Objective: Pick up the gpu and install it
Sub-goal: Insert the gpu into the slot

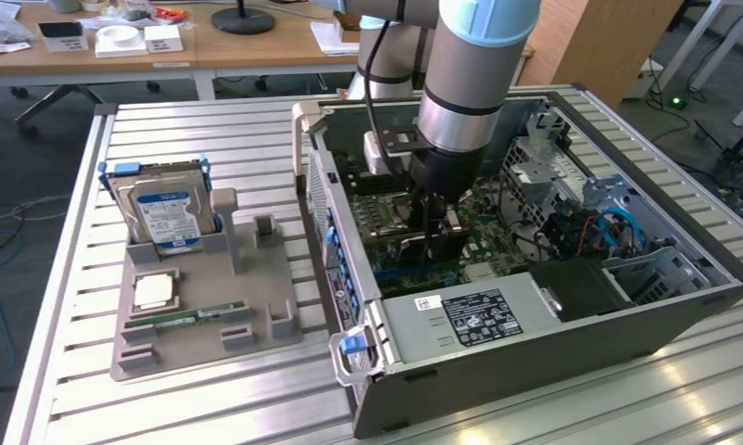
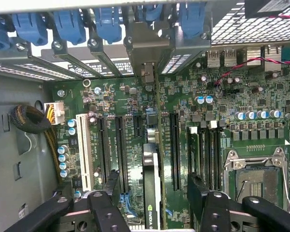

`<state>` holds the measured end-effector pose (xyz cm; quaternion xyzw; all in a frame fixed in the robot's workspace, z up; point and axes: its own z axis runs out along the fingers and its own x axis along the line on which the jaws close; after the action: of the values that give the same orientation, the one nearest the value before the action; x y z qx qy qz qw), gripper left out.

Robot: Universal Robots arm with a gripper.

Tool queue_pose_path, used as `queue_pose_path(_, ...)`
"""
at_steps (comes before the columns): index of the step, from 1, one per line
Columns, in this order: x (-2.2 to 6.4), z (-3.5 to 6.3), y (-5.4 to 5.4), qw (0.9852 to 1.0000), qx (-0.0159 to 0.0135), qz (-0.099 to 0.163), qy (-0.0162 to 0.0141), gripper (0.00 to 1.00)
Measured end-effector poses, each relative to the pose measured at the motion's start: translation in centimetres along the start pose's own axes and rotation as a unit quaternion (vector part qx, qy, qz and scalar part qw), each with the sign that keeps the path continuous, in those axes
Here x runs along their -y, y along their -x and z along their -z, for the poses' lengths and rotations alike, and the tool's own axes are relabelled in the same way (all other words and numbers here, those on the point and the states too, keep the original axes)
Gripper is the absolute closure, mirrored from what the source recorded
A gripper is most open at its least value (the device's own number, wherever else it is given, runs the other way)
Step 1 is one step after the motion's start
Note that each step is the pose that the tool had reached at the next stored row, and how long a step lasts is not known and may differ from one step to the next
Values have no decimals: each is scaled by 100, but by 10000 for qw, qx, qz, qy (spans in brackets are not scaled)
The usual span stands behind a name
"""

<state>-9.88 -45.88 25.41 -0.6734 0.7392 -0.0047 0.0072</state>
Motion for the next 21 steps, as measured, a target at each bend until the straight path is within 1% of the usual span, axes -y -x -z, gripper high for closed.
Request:
queue_pose_path(2, 0, -2, 0, 10000, -3, 16, 1, 33)
queue_pose_path(7, 0, -8, 1, 9999, -1, 166, 1, 33)
queue_pose_path(17, -2, -8, 14, 9999, -6, 172, 0, 33)
queue_pose_path(18, -2, -8, 14, 9999, -6, 172, 0, 35)
queue_pose_path(19, -1, -8, 14, 9999, -6, 172, 0, 42)
queue_pose_path(21, -2, -8, 14, 9999, -6, 172, 0, 42)
